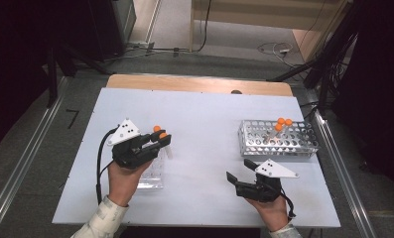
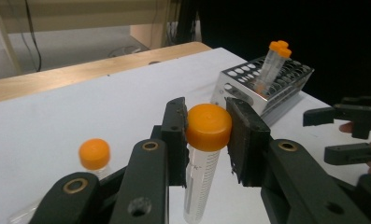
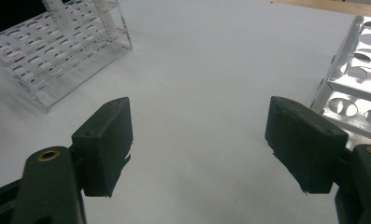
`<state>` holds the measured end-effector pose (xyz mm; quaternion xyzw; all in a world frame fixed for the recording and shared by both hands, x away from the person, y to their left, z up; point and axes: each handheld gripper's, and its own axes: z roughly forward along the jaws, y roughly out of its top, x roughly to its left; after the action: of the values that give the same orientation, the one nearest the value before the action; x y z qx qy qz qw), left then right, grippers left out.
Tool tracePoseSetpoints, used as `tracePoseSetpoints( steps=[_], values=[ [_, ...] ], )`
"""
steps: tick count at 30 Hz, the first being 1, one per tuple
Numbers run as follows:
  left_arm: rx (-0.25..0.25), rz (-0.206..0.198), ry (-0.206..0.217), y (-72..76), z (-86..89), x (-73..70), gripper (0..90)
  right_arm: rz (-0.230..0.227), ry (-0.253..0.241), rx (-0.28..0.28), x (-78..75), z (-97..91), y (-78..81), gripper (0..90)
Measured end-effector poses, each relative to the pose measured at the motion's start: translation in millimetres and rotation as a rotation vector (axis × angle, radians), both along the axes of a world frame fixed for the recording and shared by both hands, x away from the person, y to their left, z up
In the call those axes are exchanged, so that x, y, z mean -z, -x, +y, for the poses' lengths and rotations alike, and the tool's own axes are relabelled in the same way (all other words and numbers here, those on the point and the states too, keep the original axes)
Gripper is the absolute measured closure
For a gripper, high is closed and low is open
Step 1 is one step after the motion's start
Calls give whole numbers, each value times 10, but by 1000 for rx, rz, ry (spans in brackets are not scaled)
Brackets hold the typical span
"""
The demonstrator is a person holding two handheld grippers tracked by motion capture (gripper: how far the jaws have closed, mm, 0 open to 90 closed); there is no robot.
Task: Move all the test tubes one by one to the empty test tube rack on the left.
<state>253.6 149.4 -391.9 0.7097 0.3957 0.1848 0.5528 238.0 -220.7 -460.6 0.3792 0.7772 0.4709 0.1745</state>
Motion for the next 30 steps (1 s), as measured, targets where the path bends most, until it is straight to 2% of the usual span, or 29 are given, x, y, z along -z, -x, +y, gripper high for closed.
tracePoseSetpoints(
  steps=[4,19,30],
  values=[
    [-27,11,3,-64,73,5,702,0,6,-3,4,7,2,221],
    [-115,-1,-15,-182,266,-61,702,1,7,-4,9,5,-1,221],
    [-146,-6,-40,-255,226,-15,701,2,0,1,2,-2,2,221]
  ],
)
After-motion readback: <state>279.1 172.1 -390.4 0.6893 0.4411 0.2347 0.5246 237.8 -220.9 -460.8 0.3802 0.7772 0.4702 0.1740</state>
